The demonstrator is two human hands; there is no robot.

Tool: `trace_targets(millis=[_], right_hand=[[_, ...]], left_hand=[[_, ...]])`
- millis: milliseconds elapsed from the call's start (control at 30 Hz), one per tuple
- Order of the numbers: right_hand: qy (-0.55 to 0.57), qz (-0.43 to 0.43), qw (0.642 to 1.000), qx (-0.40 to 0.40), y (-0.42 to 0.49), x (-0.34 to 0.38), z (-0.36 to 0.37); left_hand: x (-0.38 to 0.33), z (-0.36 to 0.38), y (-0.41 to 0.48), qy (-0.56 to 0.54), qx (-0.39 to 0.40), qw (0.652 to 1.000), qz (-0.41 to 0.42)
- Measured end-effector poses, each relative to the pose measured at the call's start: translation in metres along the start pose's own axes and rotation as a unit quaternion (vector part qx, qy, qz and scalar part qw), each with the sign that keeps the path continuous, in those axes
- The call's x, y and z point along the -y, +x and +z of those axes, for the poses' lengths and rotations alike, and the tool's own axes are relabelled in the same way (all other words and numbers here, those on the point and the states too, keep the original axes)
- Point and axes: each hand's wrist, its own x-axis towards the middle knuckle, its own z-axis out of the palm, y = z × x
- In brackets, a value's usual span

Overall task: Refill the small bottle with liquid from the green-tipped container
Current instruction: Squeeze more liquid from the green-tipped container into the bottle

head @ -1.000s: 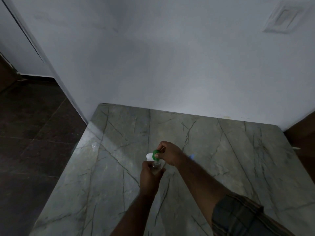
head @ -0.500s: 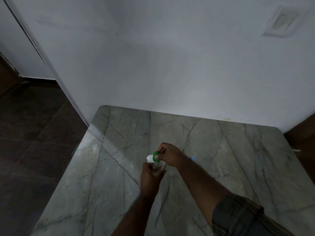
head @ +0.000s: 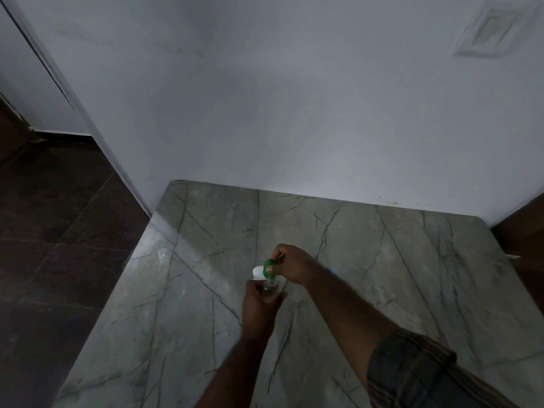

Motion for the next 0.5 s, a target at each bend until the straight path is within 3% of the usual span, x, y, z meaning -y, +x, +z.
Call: trace_targets(millis=[500], right_hand=[[-0.005,-0.013,1.0,-0.002,0.0002,-0.0055,0.0032]], left_hand=[[-0.0025,-0.0016,0.0013,-0.002,0.014,1.0,-0.012]])
